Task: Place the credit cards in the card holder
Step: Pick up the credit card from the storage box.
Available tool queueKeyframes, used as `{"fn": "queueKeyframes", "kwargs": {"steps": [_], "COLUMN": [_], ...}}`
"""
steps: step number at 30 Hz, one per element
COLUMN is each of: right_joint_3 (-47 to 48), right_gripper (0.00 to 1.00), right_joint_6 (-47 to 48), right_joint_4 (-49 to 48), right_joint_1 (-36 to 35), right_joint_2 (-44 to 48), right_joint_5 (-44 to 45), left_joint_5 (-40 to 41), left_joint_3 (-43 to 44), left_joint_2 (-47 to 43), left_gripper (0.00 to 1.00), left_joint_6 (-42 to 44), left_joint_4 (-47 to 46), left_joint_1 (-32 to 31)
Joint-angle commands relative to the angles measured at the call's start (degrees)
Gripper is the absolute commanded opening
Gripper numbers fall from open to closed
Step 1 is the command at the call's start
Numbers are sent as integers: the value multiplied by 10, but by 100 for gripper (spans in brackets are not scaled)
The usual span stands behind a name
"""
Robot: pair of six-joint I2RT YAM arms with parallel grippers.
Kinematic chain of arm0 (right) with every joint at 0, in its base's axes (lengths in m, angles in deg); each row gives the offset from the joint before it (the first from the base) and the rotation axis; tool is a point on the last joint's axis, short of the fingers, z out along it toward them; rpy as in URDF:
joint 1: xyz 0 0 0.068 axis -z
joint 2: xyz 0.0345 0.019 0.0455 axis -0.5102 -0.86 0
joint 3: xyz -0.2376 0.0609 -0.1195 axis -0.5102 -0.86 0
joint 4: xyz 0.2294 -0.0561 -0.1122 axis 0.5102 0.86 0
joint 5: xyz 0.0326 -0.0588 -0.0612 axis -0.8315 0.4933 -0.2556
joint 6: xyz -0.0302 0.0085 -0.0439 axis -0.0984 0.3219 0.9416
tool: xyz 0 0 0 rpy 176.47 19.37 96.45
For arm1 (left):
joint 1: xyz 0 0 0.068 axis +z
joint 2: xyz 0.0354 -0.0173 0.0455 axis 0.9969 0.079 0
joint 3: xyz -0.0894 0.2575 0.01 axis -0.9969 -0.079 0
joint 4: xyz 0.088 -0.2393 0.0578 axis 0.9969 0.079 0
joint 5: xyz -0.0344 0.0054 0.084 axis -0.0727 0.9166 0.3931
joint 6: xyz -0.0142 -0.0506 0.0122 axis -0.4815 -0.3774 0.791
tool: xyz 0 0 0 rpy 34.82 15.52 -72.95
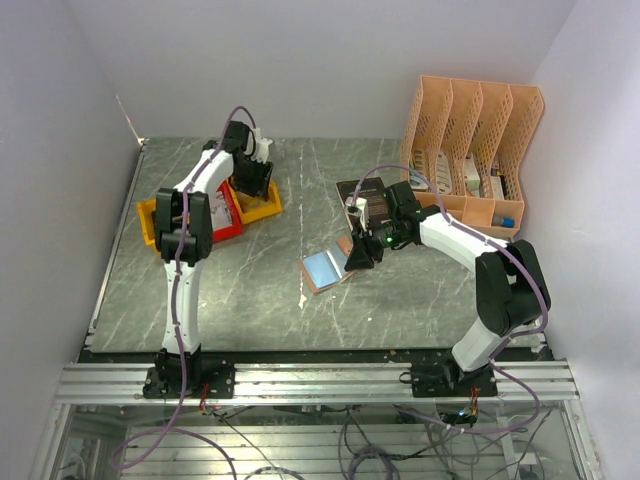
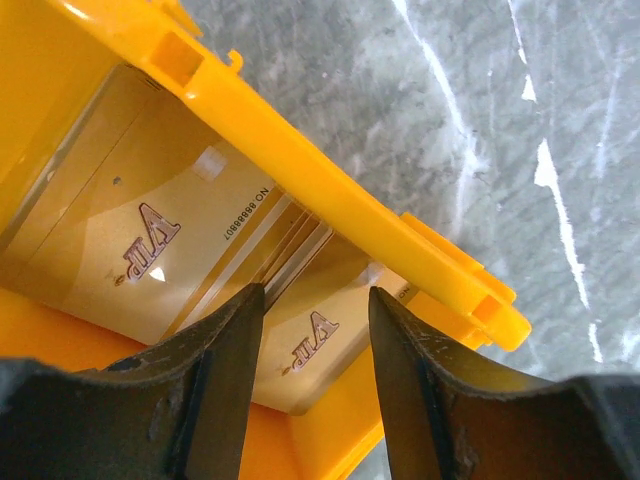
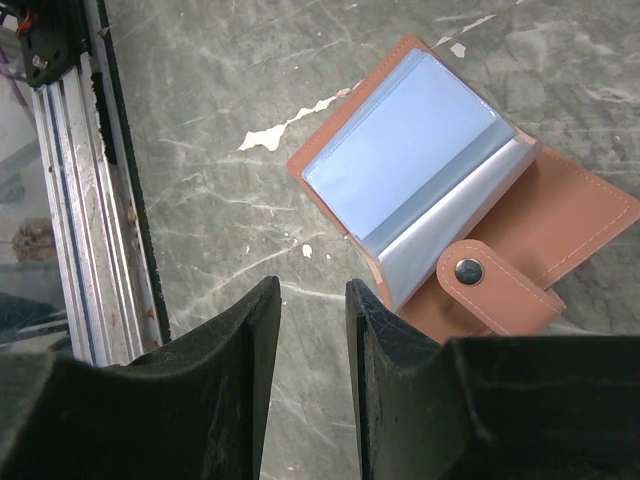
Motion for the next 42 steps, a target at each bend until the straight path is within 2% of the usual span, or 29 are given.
{"fn": "queueKeyframes", "kwargs": {"steps": [1,6,12,20,32,38,39,42], "right_joint_3": [12,12,13,13,13,14,14,14], "right_gripper": [33,33,33,33,33,33,33,33], "right_joint_6": [9,8,8,9,9,9,9,9], "right_joint_4": [3,2,2,2,3,4,4,5], "right_joint_1": [5,6,7,9,10,11,11,11], "right_joint_2": [9,10,11,10,11,11,11,11], "right_joint_5": [-7,-7,-6,-7,-11,-11,-11,-11], "left_joint_5": [-62,-88,-136,-170,-69,-71,-79,-97], "left_joint_3": [-9,-31,-48,-76,-55,-47,-46,-37], "left_joint_2": [-36,-60,-75,-79,-52,-40,-39,-35], "left_gripper": [56,53,40,36,39,30,26,7], "left_joint_6": [-44,-67,-63,-42,-28,-27,-27,-24], "left_joint_4": [34,20,22,34,52,50,49,53], "left_joint_1": [5,12,15,15,3,-4,-4,-4]}}
